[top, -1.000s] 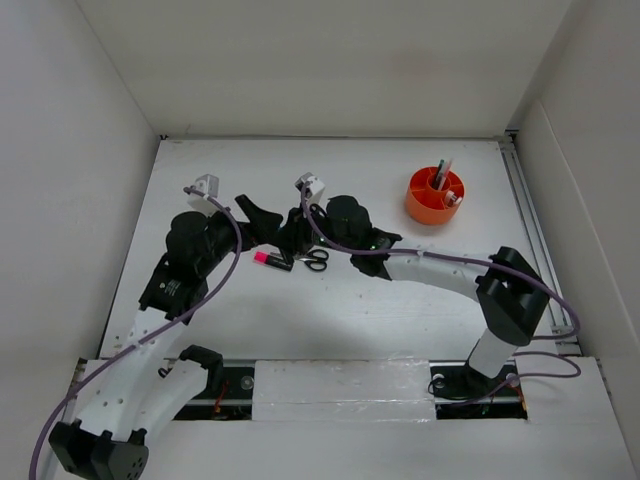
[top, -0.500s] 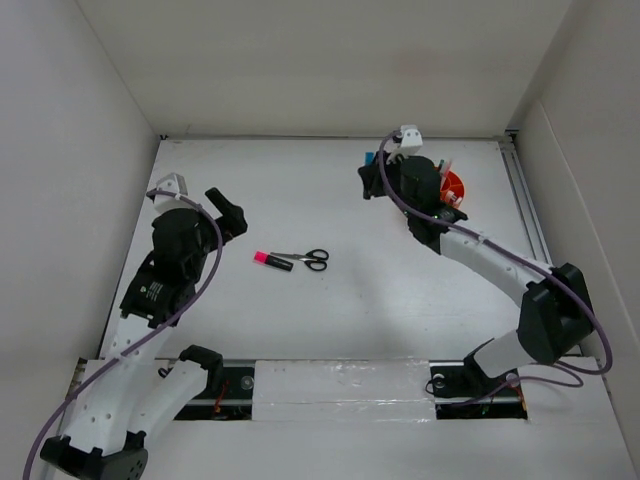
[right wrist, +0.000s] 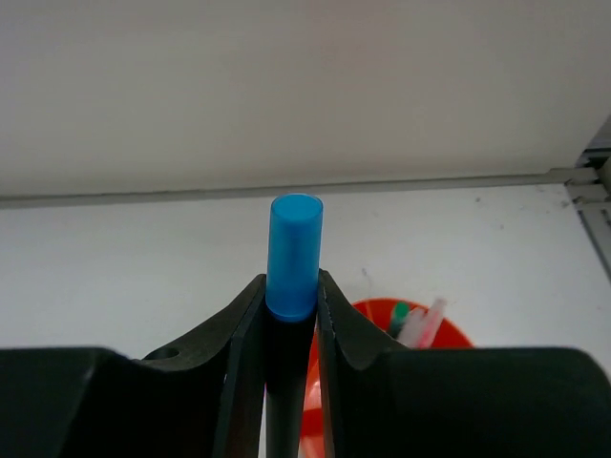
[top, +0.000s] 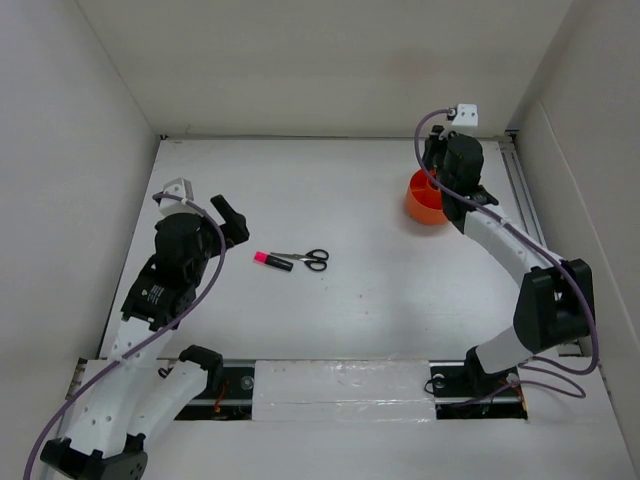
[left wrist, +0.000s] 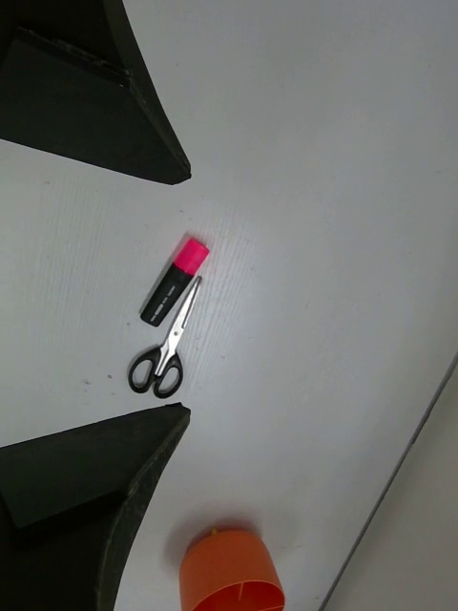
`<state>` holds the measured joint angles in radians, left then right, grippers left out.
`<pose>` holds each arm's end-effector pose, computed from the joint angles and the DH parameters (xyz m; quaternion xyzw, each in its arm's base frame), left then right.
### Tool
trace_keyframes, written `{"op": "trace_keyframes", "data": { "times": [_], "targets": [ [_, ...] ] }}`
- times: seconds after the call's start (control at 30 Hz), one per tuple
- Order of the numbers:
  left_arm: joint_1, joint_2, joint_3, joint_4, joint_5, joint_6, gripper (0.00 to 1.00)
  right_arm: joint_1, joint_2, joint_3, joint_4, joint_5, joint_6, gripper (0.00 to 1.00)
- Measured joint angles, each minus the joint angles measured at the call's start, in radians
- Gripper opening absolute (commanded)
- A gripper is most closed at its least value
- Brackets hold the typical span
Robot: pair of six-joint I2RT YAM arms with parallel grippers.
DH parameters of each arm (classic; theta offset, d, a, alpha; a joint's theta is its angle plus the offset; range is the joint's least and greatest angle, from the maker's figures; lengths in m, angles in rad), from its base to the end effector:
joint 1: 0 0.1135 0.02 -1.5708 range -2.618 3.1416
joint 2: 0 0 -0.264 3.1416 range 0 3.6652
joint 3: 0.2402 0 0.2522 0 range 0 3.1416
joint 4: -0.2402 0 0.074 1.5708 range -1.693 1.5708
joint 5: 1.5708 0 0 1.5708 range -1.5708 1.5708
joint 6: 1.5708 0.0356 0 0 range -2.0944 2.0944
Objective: Sort the stationery into containers
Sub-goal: Place the pen in the storage box.
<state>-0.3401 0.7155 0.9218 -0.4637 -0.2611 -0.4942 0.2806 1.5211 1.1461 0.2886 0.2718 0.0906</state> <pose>0.1473 -0.0424 0.3680 -0.1397 0.7768 -0.1510 0.5952 0.3531 0.0918 0.3339 0.0219 0.7356 0.0254 0.6766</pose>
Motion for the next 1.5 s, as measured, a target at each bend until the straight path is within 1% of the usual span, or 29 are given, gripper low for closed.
{"op": "trace_keyframes", "data": {
  "times": [0.13,0.27,0.57,0.9,1.07,1.33,1.5],
  "targets": [
    [0.000,0.019,0.000,0.003,0.032,0.011,1.00,-0.064,0.010,-0.001,0.061,-0.036,-0.034,0.00],
    [0.000,0.018,-0.005,0.011,0.055,0.020,1.00,-0.097,0.050,-0.001,0.114,-0.090,-0.043,0.00],
    [0.000,0.014,-0.012,0.019,0.095,0.032,1.00,-0.118,0.148,-0.003,0.232,-0.241,-0.050,0.00],
    [0.000,0.014,-0.013,0.026,0.131,0.043,1.00,-0.154,0.242,-0.003,0.315,-0.316,-0.050,0.00],
    [0.000,0.015,-0.013,0.026,0.146,0.045,1.00,-0.169,0.274,-0.034,0.373,-0.354,-0.045,0.00],
    [0.000,0.015,-0.013,0.026,0.160,0.050,1.00,-0.170,0.287,-0.037,0.387,-0.387,-0.038,0.00],
    [0.000,0.015,-0.013,0.029,0.167,0.053,1.00,-0.176,0.306,-0.010,0.365,-0.407,-0.026,0.00]
  ]
}}
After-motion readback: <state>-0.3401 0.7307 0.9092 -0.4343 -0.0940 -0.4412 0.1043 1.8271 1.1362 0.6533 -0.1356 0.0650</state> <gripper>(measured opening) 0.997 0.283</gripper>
